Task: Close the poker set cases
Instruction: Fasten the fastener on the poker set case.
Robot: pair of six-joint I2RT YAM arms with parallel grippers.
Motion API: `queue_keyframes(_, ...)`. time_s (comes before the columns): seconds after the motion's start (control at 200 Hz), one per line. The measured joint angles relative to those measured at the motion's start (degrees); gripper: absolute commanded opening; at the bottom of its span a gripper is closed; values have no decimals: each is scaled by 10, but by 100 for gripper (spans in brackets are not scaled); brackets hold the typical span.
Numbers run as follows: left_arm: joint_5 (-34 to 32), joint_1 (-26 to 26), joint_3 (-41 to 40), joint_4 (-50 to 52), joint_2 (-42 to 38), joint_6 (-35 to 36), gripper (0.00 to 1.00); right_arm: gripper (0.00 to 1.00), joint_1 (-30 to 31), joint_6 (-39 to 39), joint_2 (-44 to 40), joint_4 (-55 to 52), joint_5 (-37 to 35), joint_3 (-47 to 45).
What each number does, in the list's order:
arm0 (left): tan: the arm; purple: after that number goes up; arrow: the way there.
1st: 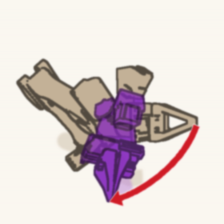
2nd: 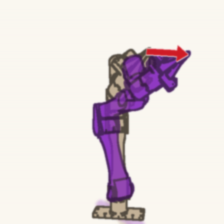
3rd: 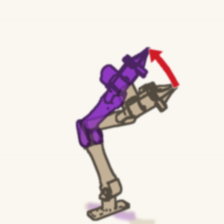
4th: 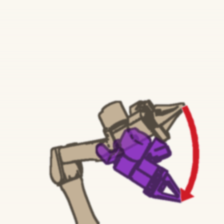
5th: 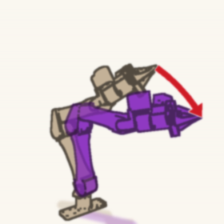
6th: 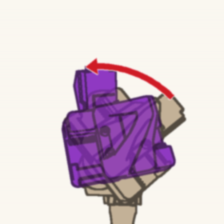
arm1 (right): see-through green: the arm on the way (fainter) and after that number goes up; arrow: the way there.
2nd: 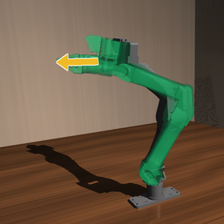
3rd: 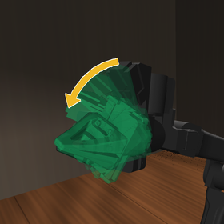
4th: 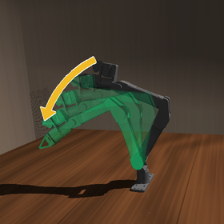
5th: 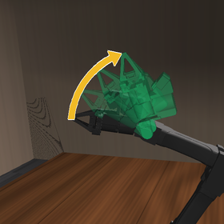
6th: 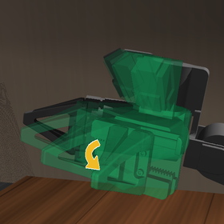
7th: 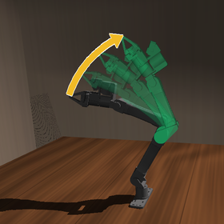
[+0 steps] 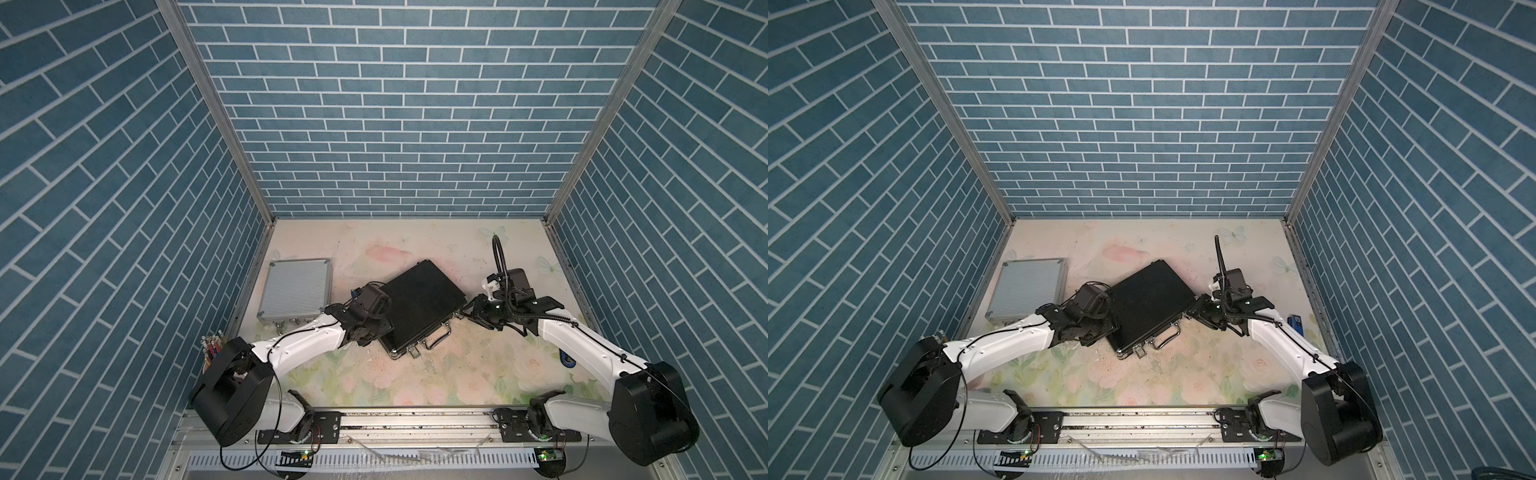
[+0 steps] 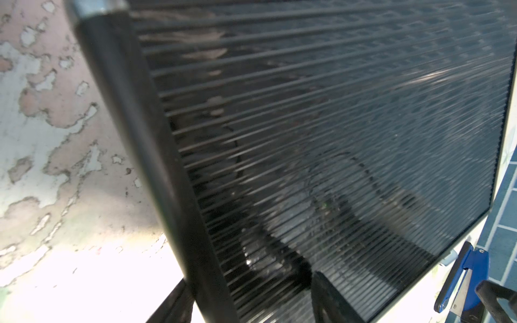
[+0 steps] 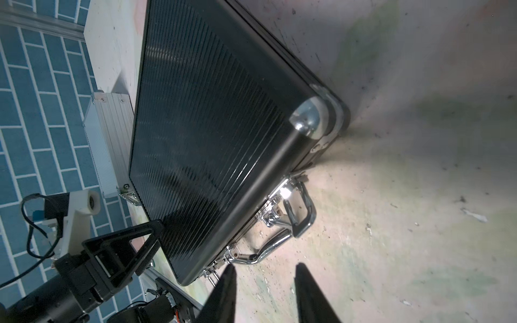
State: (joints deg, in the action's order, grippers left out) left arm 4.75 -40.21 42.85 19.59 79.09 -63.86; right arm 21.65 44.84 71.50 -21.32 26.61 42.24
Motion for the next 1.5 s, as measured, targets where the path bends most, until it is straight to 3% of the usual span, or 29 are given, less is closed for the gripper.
queue_keyframes(0.42,4,2,0,0,1,0,65,17,0,0,88,61,0,0)
queue_keyframes(0.88,6,2,1,1,4,2,65,15,4,18,126,162,26,-44)
queue_keyframes(1.5,7,3,1,2,3,3,65,14,1,94,75,229,-16,-118)
